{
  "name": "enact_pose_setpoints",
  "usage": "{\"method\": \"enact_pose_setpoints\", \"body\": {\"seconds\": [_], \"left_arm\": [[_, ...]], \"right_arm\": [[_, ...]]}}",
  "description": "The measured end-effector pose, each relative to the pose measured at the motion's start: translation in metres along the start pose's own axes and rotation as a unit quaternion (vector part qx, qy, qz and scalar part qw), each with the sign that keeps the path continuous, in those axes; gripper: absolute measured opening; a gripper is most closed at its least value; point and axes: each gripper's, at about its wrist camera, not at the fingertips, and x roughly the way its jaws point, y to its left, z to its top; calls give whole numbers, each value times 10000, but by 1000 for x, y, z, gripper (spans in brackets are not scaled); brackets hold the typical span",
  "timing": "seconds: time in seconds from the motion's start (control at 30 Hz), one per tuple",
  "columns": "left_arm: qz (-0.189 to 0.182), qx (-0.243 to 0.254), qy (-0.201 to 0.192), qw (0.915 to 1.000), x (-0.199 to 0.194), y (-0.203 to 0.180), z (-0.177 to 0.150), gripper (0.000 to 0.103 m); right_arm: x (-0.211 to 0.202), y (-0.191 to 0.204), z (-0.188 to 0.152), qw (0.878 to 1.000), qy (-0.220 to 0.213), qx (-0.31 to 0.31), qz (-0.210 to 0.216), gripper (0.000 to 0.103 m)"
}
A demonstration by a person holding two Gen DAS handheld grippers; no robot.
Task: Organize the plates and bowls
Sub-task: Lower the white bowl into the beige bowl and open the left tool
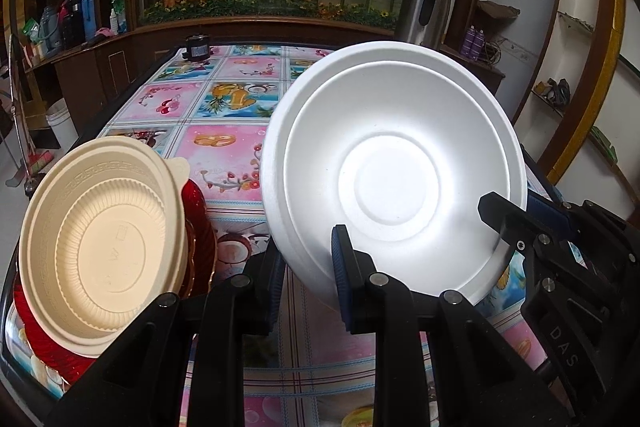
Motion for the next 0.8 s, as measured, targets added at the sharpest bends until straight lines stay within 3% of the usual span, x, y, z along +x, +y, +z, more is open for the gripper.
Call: {"method": "enact_pose_setpoints", "body": {"seconds": [0.17, 0.3, 0.5, 0.67, 0.8], "left_arm": [[-19, -108, -67, 9999, -6, 11, 2, 21], [27, -203, -201, 9996, -23, 25, 8, 20], [300, -412, -412, 9979, -51, 62, 15, 20], [467, -679, -433, 9957, -67, 98, 13, 20], [645, -897, -326, 9933, -66, 121, 3, 20]], "right_arm": [[-1, 6, 6, 9999, -39, -83, 41, 22], [-2, 11, 19, 9995, -41, -54, 319, 22], [2, 27, 47, 9923, 111, 119, 1230, 22], [23, 45, 62, 9751, 525, 374, 2120, 22], [41, 67, 65, 9610, 872, 467, 2584, 22]]}}
